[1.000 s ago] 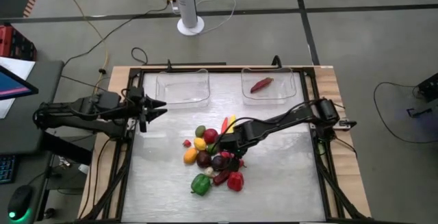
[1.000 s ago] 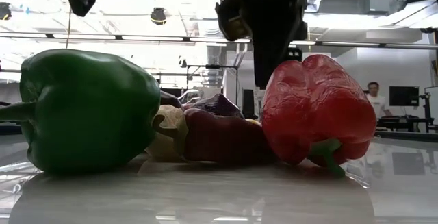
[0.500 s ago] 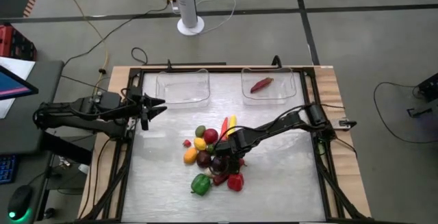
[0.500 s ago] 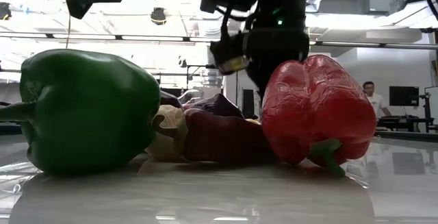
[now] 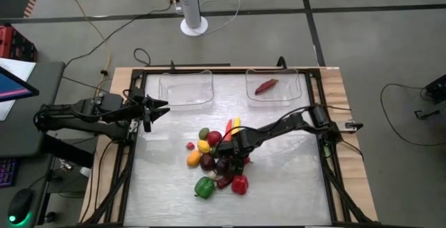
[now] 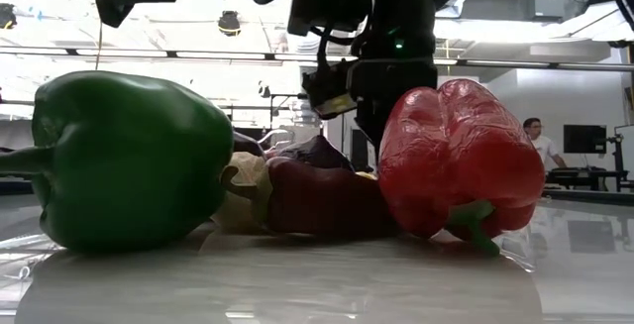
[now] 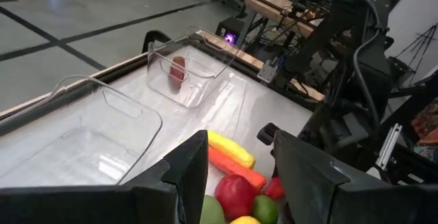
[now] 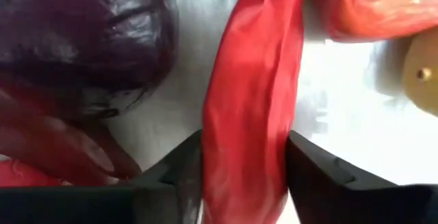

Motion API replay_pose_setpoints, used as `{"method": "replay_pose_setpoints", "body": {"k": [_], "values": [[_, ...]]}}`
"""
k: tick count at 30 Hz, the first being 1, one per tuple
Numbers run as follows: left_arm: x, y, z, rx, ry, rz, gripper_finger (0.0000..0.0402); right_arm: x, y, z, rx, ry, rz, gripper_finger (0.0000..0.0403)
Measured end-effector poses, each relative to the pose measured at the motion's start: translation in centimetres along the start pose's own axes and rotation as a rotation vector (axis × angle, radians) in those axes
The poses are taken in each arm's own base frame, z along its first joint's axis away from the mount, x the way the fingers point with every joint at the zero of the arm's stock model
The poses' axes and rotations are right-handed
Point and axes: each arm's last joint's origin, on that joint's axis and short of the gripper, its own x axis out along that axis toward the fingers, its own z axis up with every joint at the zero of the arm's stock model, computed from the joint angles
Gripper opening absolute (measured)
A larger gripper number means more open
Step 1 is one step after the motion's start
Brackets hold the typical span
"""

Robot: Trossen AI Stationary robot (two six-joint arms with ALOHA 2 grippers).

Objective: Sort produce into baskets
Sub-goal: Put the red chili pepper into the right transparent bin, then put the yellow corn into the right transparent bin

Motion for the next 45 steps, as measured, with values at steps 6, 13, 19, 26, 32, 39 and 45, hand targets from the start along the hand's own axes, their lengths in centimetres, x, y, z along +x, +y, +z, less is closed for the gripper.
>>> {"method": "replay_pose_setpoints", "body": {"k": [6, 13, 19, 26, 32, 39, 45], "values": [[-0.4, 0.0, 0.4, -0.028, -0.045, -0.019, 0.0154, -3.1, -1.6, 0.0, 0.048, -0.014, 0.007, 0.0160], [-1.0, 0.0, 0.8, -0.057, -0.091, -0.041, 0.0154, -9.7, -4.9, -1.5, 0.145, -0.082, -0.083, 0.0187], [-0.9, -0.3, 1.3, -0.090, -0.154, -0.048, 0.0154, -15.0, -9.1, -2.9, 0.267, -0.219, -0.243, 0.0179], [-0.6, -0.5, 1.5, -0.119, -0.164, -0.064, 0.0154, -18.0, -14.5, -3.7, 0.406, -0.284, -0.405, 0.0192], [-0.7, -0.5, 1.6, -0.118, -0.166, -0.073, 0.0154, -18.4, -19.5, -3.4, 0.461, -0.250, -0.483, 0.0195], [-1.1, -0.4, 1.6, -0.124, -0.174, -0.093, 0.0154, -18.2, -23.3, -3.4, 0.572, -0.227, -0.488, 0.0219], [-1.3, -0.4, 1.7, -0.128, -0.179, -0.103, 0.0154, -18.3, -24.0, -3.5, 0.580, -0.219, -0.477, 0.0265]]}}
